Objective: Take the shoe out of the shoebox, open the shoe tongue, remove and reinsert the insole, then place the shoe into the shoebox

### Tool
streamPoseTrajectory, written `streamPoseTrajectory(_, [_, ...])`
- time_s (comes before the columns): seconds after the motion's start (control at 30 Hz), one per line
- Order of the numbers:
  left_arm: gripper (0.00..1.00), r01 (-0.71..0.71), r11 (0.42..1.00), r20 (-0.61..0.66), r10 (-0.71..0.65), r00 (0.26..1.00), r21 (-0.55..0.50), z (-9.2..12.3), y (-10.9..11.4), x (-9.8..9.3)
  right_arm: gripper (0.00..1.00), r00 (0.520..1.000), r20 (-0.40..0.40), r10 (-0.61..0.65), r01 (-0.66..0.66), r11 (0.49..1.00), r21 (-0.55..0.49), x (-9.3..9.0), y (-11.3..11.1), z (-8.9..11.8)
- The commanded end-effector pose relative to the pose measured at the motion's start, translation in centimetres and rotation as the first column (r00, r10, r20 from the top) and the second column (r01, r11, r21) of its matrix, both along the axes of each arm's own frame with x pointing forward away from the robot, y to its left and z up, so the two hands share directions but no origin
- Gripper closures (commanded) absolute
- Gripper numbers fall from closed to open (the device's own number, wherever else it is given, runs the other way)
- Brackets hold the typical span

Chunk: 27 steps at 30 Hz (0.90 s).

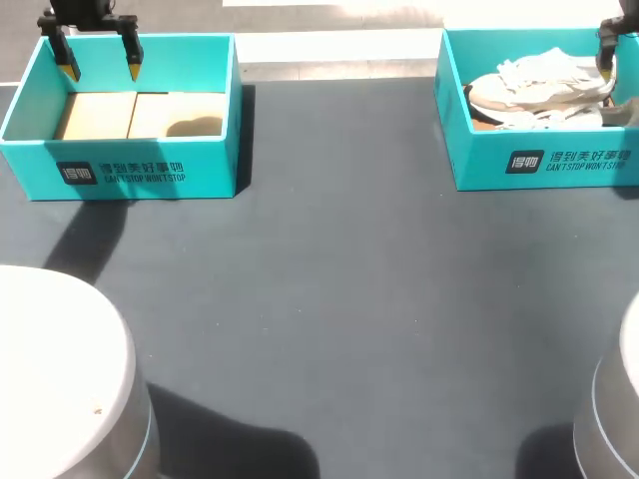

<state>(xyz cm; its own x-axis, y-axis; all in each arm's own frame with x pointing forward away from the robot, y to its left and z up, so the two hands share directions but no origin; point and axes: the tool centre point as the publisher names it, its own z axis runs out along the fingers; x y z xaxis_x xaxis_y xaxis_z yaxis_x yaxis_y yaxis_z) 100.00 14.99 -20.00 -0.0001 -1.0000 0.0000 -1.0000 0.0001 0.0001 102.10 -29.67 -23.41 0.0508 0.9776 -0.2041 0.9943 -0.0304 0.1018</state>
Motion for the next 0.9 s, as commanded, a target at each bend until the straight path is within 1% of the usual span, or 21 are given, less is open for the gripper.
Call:
streamPoseTrajectory(0.03, [0.0,0.0,1.0,0.0,0.0,1.0,0.0,0.0,0.0,0.0,0.06,0.999,-0.039,0.004,-0.004,1.0,0.008,2.0,-1.6,-2.5])
streamPoseTrajectory(0.07, [0.0,0.0,1.0,0.0,0.0,1.0,0.0,0.0,0.0,0.0,0.38,0.999,-0.04,0.002,-0.001,1.0,0.012,2.1,-1.8,-3.0])
streamPoseTrajectory(0.1, [0.0,0.0,1.0,0.0,0.0,1.0,0.0,0.0,0.0,0.0,0.45,0.999,-0.048,0.0,0.002,1.0,0.027,2.4,-2.1,-3.7])
streamPoseTrajectory(0.13, [0.0,0.0,1.0,0.0,0.0,1.0,0.0,0.0,0.0,0.0,0.44,0.999,-0.047,0.0,0.001,1.0,0.026,2.5,-2.2,-4.1])
streamPoseTrajectory(0.17, [0.0,0.0,1.0,0.0,0.0,1.0,0.0,0.0,0.0,0.0,0.45,0.998,-0.061,-0.008,0.01,1.0,0.024,2.7,-2.6,-4.6])
streamPoseTrajectory(0.27, [0.0,0.0,1.0,0.0,0.0,1.0,0.0,0.0,0.0,0.0,0.61,0.998,-0.062,-0.007,0.008,1.0,0.017,3.0,-2.9,-5.1])
streamPoseTrajectory(0.3, [0.0,0.0,1.0,0.0,0.0,1.0,0.0,0.0,0.0,0.0,0.63,0.998,-0.062,-0.018,0.019,1.0,0.009,3.2,-3.1,-5.3])
streamPoseTrajectory(0.37, [0.0,0.0,1.0,0.0,0.0,1.0,0.0,0.0,0.0,0.0,0.62,0.998,-0.053,-0.028,0.029,1.0,0.008,3.3,-3.2,-5.6])
streamPoseTrajectory(0.53, [0.0,0.0,1.0,0.0,0.0,1.0,0.0,0.0,0.0,0.0,0.57,0.998,-0.052,-0.037,0.037,0.999,-0.005,3.5,-3.4,-6.7])
streamPoseTrajectory(0.73, [0.0,0.0,1.0,0.0,0.0,1.0,0.0,0.0,0.0,0.0,0.56,0.997,-0.053,-0.058,0.058,0.998,0.0,3.0,-3.7,-7.9])
streamPoseTrajectory(0.87, [0.0,0.0,1.0,0.0,0.0,1.0,0.0,0.0,0.0,0.0,0.51,0.997,-0.048,-0.06,0.061,0.998,0.006,2.9,-4.3,-8.8])
streamPoseTrajectory(0.9, [0.0,0.0,1.0,0.0,0.0,1.0,0.0,0.0,0.0,0.0,0.52,0.997,-0.047,-0.06,0.061,0.998,0.009,2.9,-4.4,-9.0])
